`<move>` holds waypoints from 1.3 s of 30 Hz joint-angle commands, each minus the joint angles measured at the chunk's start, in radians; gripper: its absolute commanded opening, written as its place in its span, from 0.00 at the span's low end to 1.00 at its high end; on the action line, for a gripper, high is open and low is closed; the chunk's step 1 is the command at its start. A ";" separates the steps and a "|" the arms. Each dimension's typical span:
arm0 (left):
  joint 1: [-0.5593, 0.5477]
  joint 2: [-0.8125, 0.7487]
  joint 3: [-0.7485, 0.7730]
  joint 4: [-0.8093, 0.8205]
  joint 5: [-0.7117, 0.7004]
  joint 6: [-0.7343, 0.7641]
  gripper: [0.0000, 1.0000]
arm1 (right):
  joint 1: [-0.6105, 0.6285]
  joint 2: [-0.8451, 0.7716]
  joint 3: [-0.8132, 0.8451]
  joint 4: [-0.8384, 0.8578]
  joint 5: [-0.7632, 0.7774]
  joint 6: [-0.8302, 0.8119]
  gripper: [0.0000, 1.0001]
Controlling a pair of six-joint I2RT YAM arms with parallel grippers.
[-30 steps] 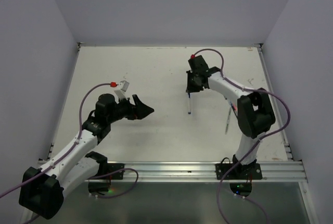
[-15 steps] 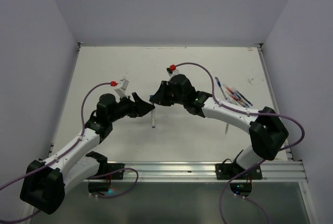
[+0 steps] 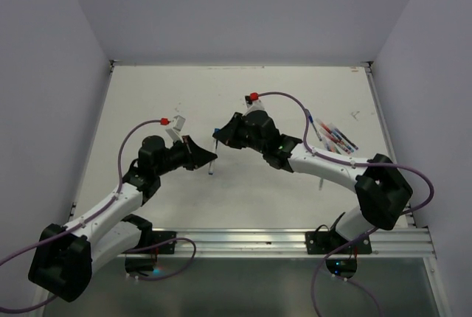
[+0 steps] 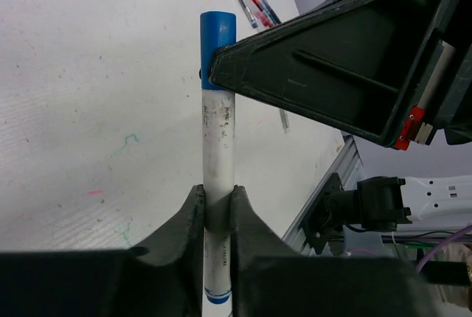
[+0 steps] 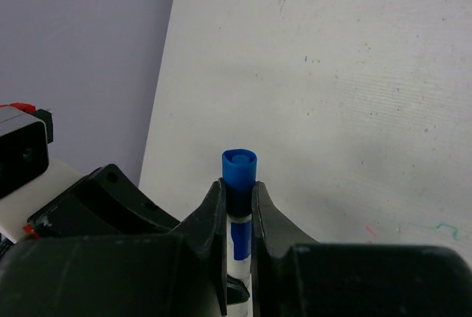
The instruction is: Open the pen caps
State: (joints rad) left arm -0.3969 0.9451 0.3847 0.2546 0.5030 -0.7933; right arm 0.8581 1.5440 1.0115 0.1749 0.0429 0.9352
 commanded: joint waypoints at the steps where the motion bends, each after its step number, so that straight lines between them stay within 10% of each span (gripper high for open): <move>1: -0.007 0.035 0.006 0.038 0.032 0.026 0.02 | 0.012 -0.045 0.007 0.112 0.028 0.034 0.00; 3: -0.007 0.044 0.016 0.035 0.049 0.042 0.00 | 0.012 -0.041 0.015 0.107 0.012 0.004 0.02; 5: -0.007 0.043 0.025 0.017 0.051 0.060 0.00 | 0.012 -0.036 0.044 0.057 0.014 -0.033 0.26; 12: -0.007 0.011 0.037 -0.038 0.023 0.091 0.00 | 0.012 -0.001 0.114 -0.041 0.017 -0.093 0.37; 17: -0.007 -0.003 0.042 -0.060 0.026 0.105 0.00 | 0.013 0.030 0.141 -0.060 0.009 -0.104 0.25; 19: -0.007 -0.008 0.043 -0.069 0.029 0.112 0.00 | 0.013 0.037 0.150 -0.072 0.006 -0.110 0.00; 23: -0.007 -0.020 0.063 -0.127 -0.001 0.143 0.00 | 0.013 0.035 0.148 -0.091 0.012 -0.110 0.00; 26: -0.007 -0.022 0.074 -0.178 -0.050 0.161 0.50 | 0.012 0.018 0.121 -0.069 0.006 -0.084 0.00; 30: -0.007 -0.020 0.059 -0.144 -0.044 0.143 0.66 | 0.012 -0.007 0.084 -0.025 0.006 -0.055 0.00; 34: -0.007 -0.003 0.057 -0.130 -0.023 0.140 0.64 | 0.012 -0.019 0.065 0.005 0.006 -0.029 0.00; 39: -0.007 -0.005 0.052 -0.101 -0.009 0.140 0.21 | 0.012 -0.012 0.064 0.026 -0.024 -0.012 0.00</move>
State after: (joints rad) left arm -0.4007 0.9405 0.4217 0.1154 0.4774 -0.6689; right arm 0.8650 1.5742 1.0756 0.1291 0.0341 0.8936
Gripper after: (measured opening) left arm 0.248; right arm 0.085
